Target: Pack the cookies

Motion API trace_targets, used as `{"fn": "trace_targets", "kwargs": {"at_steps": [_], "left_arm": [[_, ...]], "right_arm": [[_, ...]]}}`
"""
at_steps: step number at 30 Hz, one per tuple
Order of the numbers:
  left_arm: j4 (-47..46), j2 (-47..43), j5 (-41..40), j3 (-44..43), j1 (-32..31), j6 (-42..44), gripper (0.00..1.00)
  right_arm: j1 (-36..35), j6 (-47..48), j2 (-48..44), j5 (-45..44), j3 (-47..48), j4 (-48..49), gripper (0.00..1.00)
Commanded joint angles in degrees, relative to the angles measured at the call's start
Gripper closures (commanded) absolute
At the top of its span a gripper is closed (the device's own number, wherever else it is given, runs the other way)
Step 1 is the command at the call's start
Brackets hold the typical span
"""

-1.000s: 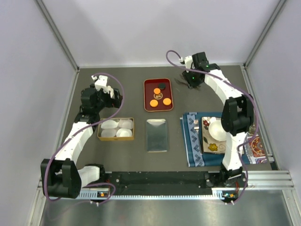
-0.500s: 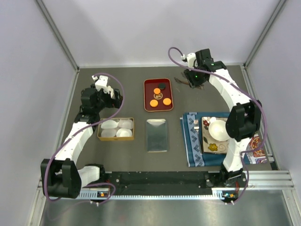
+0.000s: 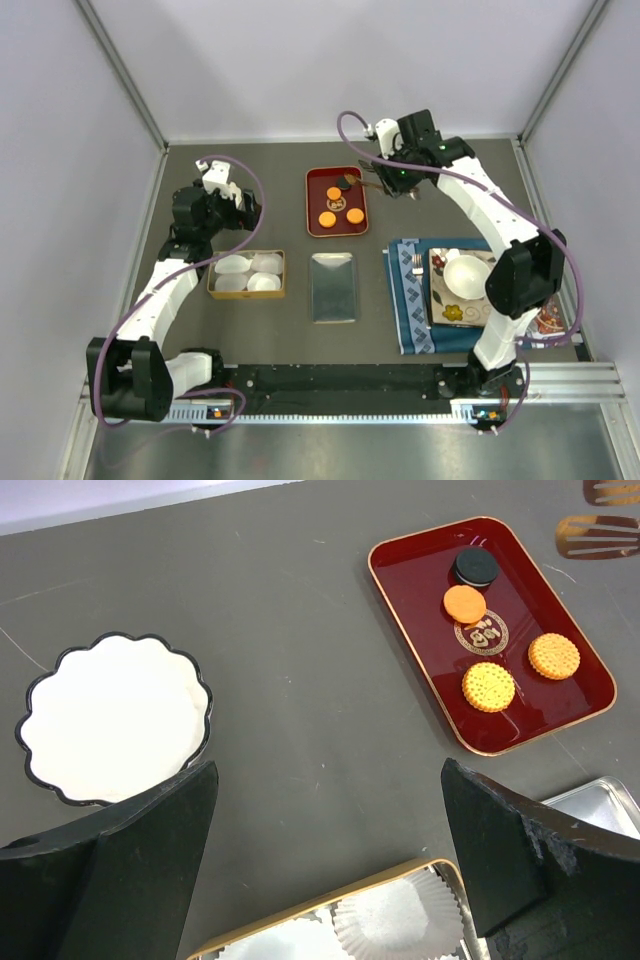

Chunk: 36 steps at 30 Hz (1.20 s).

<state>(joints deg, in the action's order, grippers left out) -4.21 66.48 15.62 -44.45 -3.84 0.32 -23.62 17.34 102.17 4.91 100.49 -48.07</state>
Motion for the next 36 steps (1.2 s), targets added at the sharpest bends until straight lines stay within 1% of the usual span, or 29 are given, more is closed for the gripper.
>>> {"fn": "trace_targets", "kwargs": {"at_steps": [1,6,17,26,36], "left_arm": [[-0.9,-1.6,0.7,-1.5,0.2,-0.1,0.01],[-0.8,-1.5,0.5,-1.3,0.2,0.0,0.01],[-0.5,-1.4,0.3,-1.1,0.2,0.5,0.01],[-0.5,-1.4,0.2,-1.1,0.2,0.3,0.01],[-0.7,-1.3,0.1,-0.6,0.2,0.4,0.01]], "right_arm": [[-1.8,-0.8,1.4,0.9,1.6,0.7,0.55],[-3.1,-0.9,3.0,2.4,2.3,0.6,0.56],[-6.1,-0.9,2.0,5.7,-1.4,0.7,0.55],[-8.1,-0.6,1.7,6.2,-4.5,1.4,0.55],[-8.8,-0.6,2.2,6.5,-4.6,1.6,0.52]]}}
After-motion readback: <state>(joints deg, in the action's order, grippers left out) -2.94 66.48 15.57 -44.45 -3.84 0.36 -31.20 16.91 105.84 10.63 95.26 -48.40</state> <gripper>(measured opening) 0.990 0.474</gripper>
